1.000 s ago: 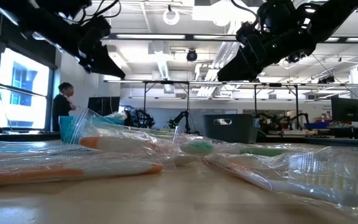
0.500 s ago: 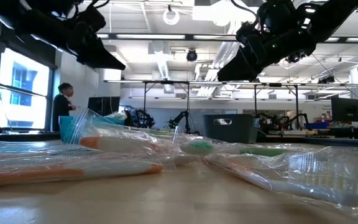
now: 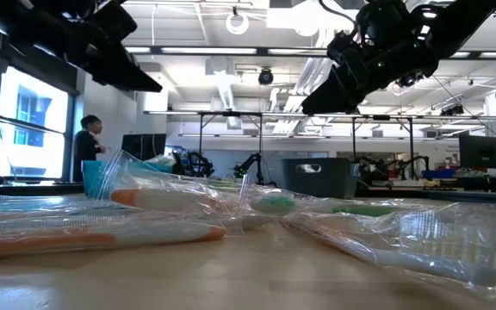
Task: Pick & Place Toothbrushes
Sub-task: Put the orange toothbrush into the dark gray bin
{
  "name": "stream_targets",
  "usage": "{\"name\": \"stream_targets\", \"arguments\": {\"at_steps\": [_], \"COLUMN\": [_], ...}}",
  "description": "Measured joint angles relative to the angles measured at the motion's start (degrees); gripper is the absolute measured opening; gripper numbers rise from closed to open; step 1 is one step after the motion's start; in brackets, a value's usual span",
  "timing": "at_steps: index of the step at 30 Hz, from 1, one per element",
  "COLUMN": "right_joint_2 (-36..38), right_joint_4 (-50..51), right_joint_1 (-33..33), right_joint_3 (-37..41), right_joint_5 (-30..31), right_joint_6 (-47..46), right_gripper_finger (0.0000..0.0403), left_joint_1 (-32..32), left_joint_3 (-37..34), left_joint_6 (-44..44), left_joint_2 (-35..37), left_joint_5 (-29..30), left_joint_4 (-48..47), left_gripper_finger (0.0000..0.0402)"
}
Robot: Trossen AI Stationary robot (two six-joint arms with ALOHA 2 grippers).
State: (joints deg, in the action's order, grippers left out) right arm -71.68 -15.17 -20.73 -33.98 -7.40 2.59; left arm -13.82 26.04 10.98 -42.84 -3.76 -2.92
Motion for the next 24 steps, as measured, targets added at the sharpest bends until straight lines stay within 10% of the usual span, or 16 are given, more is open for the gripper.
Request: {"name": "stream_targets", "arguments": {"at_steps": [24], "right_joint_2": [0.00], "right_joint_4": [0.41], "right_joint_1": [0.00], "right_joint_3": [0.00], "right_joint_5": [-1.61], "right_joint_6": [-8.20], "right_gripper_finger": [0.0207], "left_joint_1": [0.00], "left_joint_3": [-9.86], "left_joint_6": [-1.37], "left_joint_2": [26.10], "left_joint_5": [0.33], "left_joint_4": [-0.69], "left_gripper_finger": [0.0000]}}
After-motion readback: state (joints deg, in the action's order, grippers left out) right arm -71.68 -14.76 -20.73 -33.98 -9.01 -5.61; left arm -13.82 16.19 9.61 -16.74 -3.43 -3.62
